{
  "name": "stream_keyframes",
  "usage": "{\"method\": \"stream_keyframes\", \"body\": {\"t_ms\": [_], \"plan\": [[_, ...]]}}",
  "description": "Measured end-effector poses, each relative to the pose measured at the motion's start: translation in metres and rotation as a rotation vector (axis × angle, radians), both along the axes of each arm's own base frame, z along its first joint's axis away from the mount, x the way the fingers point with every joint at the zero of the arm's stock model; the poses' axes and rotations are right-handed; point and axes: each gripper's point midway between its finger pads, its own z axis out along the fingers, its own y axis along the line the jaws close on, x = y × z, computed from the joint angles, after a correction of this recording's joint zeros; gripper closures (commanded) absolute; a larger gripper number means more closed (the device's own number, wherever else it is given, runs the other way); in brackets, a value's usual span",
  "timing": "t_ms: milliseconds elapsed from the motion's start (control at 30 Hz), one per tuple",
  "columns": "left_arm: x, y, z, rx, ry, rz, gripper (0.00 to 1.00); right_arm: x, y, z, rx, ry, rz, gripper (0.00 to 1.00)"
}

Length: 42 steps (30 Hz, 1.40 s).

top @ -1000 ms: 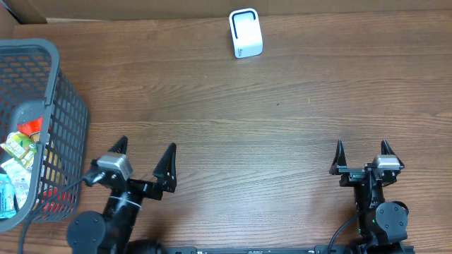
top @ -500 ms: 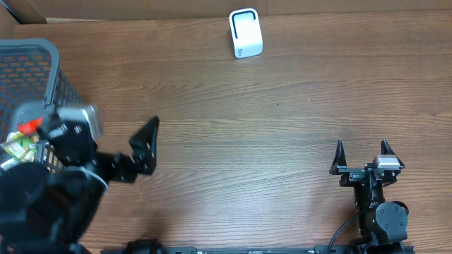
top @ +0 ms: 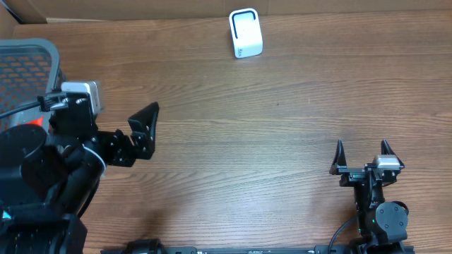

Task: Scan the item barcode
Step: 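Open the left gripper and swing it toward the grey basket, then lower the left gripper into the basket over the spaghetti pack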

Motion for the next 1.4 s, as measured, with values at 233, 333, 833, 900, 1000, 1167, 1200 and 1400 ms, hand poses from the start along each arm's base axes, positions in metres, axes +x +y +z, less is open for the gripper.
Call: {"method": "stream_keyframes", "body": {"t_ms": [233, 333, 833, 900, 1000, 1167, 1200, 1400], "plan": [[0.012, 0.042, -0.018, 0.050, 0.083, 0.241, 0.00, 0.000, 0.000, 0.000, 0.000, 0.000, 0.000, 0.00], [0.018, 0.056, -0.016, 0.065, 0.091, 0.321, 0.00, 0.000, 0.000, 0.000, 0.000, 0.000, 0.000, 0.00], [0.017, 0.167, -0.044, -0.008, 0.296, 0.760, 0.00, 0.000, 0.000, 0.000, 0.000, 0.000, 0.000, 0.00], [0.011, 0.182, -0.046, -0.042, 0.297, 0.827, 0.00, 0.000, 0.000, 0.000, 0.000, 0.000, 0.000, 0.00], [0.001, 0.202, -0.049, -0.081, 0.302, 0.912, 0.00, 0.000, 0.000, 0.000, 0.000, 0.000, 0.000, 0.00], [-0.005, 0.228, -0.061, -0.120, 0.340, 1.004, 0.00, 0.000, 0.000, 0.000, 0.000, 0.000, 0.000, 0.00], [-0.005, 0.232, -0.066, -0.124, 0.357, 1.016, 0.00, 0.000, 0.000, 0.000, 0.000, 0.001, 0.000, 0.00], [0.002, 0.259, -0.095, -0.139, 0.454, 1.077, 0.01, 0.000, 0.000, 0.000, 0.000, 0.000, 0.000, 0.00]]}}
